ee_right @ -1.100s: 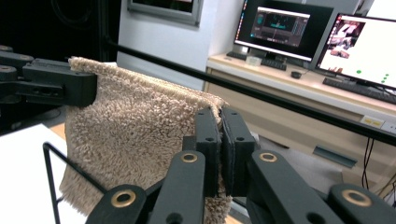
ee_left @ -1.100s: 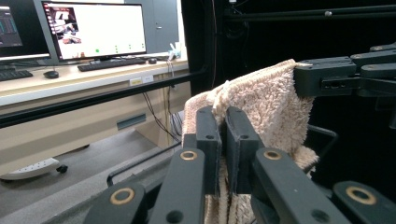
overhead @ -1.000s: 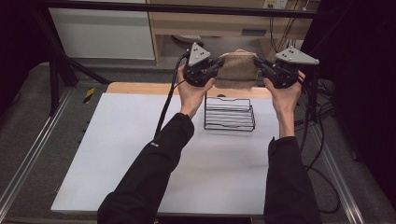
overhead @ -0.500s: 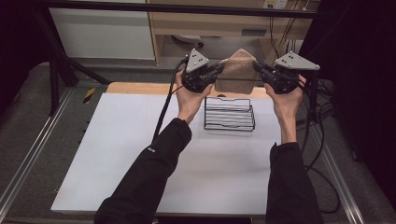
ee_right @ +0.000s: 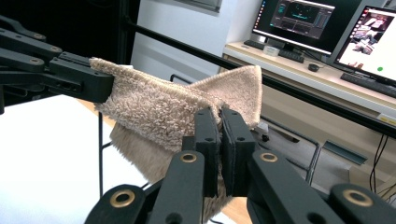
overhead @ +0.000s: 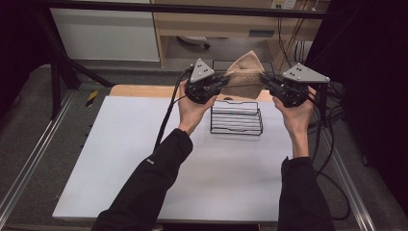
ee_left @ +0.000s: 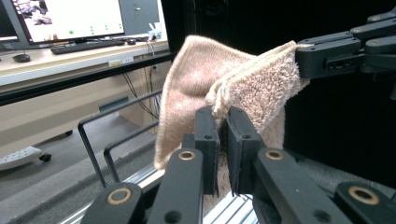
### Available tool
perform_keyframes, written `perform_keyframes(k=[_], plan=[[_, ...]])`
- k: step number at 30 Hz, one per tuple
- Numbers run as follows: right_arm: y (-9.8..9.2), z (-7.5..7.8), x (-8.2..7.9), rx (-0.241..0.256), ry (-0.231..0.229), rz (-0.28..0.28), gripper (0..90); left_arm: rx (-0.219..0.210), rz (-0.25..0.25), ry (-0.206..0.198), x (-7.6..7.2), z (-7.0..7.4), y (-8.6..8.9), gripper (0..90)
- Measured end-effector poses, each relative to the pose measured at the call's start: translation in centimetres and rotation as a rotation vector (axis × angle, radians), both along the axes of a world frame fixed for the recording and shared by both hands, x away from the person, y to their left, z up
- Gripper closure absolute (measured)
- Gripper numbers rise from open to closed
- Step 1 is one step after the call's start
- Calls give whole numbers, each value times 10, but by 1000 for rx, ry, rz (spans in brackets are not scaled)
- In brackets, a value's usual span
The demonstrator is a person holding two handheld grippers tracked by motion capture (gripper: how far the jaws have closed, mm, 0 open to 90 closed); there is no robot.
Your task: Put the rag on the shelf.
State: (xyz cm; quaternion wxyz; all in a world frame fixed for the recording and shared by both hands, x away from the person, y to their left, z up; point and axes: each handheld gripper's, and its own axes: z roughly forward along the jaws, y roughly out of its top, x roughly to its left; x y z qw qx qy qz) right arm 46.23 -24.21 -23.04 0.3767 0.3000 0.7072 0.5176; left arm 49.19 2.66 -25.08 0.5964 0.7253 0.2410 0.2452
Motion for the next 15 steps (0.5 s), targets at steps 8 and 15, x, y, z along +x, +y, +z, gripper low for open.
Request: perform_keyframes(k=[8,15], plan=[[-3,-12,-8,-3,14,21,862,54,1,18,-4,-6,-2,826],[-3,-19,-8,-9,16,20,861,62,-10,53,-5,-4,1,753]])
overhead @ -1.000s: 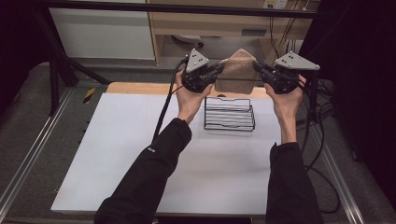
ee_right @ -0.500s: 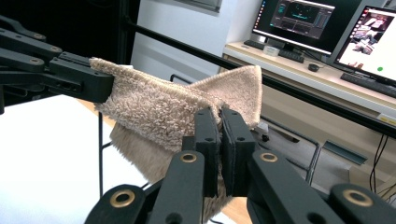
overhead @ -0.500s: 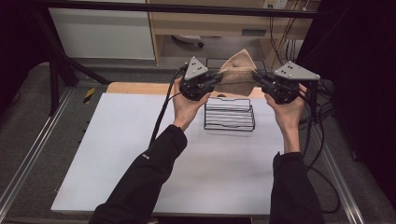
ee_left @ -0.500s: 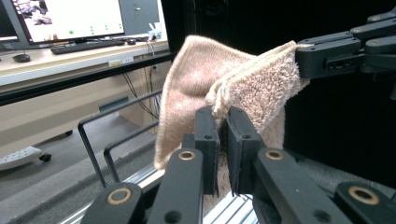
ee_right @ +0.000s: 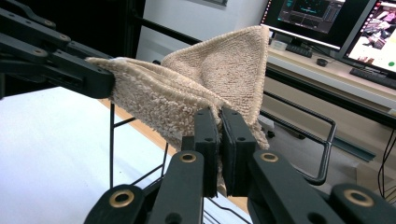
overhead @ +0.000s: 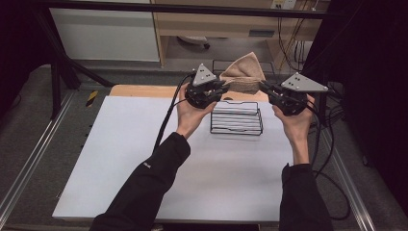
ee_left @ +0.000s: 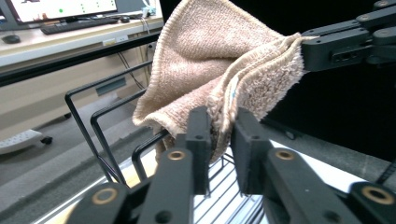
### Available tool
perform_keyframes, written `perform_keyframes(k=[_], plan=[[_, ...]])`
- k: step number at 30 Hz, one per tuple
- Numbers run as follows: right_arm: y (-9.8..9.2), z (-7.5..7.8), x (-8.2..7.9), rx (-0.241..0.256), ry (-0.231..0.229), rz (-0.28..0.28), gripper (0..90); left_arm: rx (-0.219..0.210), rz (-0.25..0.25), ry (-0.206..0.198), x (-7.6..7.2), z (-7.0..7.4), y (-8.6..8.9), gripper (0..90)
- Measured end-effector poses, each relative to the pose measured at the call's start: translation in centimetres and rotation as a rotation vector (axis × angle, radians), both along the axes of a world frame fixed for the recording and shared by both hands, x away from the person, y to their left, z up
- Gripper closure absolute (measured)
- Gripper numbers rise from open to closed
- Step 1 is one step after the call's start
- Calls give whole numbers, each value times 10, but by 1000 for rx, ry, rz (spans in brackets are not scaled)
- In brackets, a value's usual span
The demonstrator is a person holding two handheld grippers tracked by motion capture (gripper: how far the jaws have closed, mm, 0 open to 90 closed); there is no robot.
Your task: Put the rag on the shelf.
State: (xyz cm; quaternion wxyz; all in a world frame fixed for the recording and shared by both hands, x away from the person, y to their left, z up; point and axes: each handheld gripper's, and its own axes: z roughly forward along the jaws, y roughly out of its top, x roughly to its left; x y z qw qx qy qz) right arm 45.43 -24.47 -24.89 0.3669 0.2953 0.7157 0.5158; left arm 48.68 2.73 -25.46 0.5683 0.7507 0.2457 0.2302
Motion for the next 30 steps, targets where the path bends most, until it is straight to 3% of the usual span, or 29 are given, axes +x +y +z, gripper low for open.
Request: perform_keyframes(k=[3,8,13,16,23,27,30], plan=[[0,0,0,-3,-7,-1,862,-23,-2,12,0,7,3,715],[1,1,0,-19,-12,-5,861,-22,-26,12,0,19,-2,690],[1,-2,-1,-18,-9,-6,856,31,-36,34,-2,14,-10,802],[0,-3,-1,-14,-4,-1,835,41,-38,35,-3,10,-9,831],[-2,9,-5,66,8,27,680,65,-33,27,-3,6,-9,844],[-2,21,-1,117,6,-7,603,98,-29,14,-4,4,-11,844],[-1,24,9,142,38,-71,561,105,-30,12,-3,2,-12,844]])
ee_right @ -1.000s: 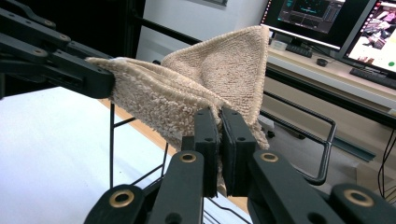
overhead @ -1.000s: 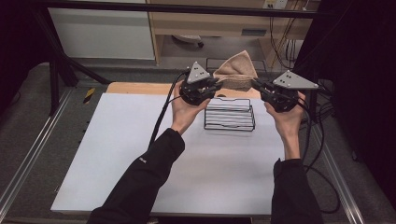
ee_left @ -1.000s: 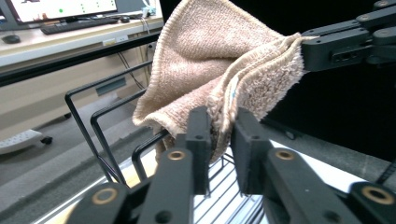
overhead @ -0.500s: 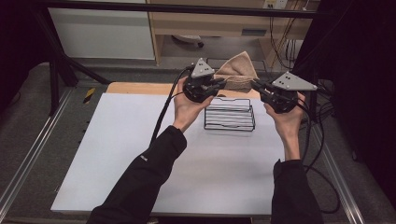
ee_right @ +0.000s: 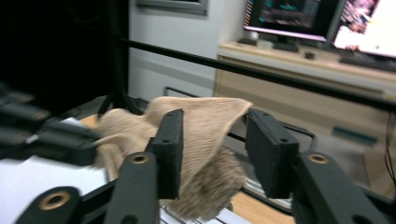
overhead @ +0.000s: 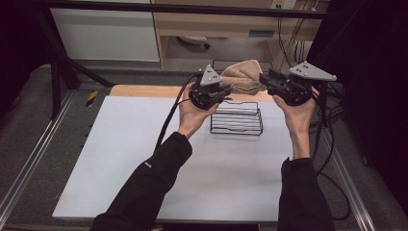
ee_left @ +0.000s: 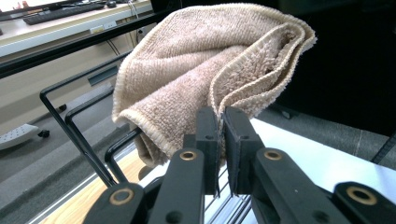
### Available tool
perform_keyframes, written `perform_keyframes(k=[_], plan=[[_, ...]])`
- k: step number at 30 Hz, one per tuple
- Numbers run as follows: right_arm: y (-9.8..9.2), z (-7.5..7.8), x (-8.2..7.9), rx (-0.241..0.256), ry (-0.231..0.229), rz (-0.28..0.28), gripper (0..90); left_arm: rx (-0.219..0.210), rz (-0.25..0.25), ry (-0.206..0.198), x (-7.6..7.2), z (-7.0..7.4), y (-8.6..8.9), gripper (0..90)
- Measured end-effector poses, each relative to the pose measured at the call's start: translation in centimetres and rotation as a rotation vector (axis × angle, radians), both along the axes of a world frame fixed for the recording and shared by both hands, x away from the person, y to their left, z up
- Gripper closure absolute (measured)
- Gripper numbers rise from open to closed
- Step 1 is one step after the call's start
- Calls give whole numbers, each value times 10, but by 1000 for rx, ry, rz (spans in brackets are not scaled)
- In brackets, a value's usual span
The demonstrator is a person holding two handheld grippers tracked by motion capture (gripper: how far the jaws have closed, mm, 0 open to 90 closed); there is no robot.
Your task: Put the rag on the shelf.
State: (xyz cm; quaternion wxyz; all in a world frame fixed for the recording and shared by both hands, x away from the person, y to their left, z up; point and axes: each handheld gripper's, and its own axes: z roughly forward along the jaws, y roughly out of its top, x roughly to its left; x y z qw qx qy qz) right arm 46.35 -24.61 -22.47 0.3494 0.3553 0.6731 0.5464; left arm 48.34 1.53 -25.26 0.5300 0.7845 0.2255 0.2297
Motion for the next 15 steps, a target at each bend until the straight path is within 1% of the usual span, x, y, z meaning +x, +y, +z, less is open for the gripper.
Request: perform_keyframes(k=[1,2,3,4,5,6,7,8,9,10,12,14,15], plan=[[0,0,4,12,19,-12,558,0,-1,0,0,0,0,844],[0,-1,8,25,46,-9,559,1,-2,0,1,-1,0,844],[1,-2,12,23,59,-11,571,2,-2,-1,1,-1,0,844],[2,-3,14,20,68,-9,625,3,-3,-1,1,-1,0,844],[3,-4,16,24,86,8,676,2,-2,1,2,-1,0,844],[4,-5,17,28,93,21,737,2,-2,3,2,-2,-1,844],[6,-6,16,23,91,33,822,-1,-1,7,3,-2,0,843],[8,-6,14,24,83,52,869,-4,1,9,3,-2,0,843],[9,-7,13,29,83,79,882,-6,2,10,3,-1,0,842],[11,-7,11,24,77,101,884,-9,4,13,3,-1,-1,842],[14,-9,8,0,72,143,885,-11,9,17,3,0,-1,841],[17,-12,6,-32,71,166,885,-10,16,20,3,1,-1,840],[18,-13,5,-39,74,177,883,-7,20,21,3,1,-2,840]])
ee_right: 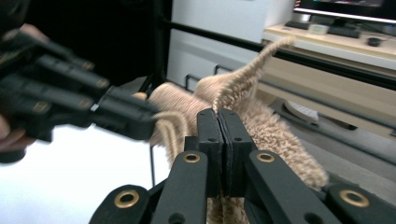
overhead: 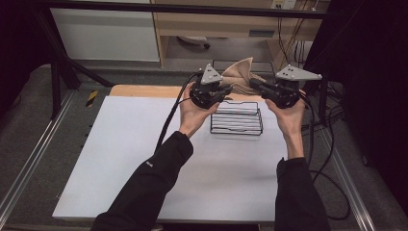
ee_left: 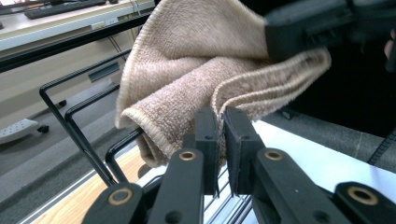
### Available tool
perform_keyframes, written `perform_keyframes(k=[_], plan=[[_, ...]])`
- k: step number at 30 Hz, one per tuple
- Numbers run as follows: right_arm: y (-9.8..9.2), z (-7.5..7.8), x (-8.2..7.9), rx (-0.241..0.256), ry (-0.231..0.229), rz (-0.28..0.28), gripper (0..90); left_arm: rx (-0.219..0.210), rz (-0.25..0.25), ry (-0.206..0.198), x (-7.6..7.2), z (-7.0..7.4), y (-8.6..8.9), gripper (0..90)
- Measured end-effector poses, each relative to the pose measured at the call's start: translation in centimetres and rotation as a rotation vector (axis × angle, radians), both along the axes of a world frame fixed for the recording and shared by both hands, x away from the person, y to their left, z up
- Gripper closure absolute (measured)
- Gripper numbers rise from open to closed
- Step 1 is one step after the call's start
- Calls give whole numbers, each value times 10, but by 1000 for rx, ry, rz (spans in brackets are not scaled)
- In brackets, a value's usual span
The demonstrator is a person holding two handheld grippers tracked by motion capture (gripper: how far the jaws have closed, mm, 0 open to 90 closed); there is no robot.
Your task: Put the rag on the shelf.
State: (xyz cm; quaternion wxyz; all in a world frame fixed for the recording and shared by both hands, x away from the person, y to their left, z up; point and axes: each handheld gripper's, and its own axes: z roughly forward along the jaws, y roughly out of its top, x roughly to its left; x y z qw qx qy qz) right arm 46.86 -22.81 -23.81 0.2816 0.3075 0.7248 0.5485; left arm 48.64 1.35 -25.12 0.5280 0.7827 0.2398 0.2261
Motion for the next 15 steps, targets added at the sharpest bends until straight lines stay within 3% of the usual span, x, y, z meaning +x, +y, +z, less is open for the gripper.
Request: perform_keyframes(k=[6,9,15], plan=[[0,-9,-4,-10,-6,30,844,0,-3,27,2,-1,-1,834],[1,-12,-4,-24,-7,27,870,-22,-7,56,2,1,1,813],[2,-14,-6,-73,-12,18,885,-82,9,44,-1,21,5,692]])
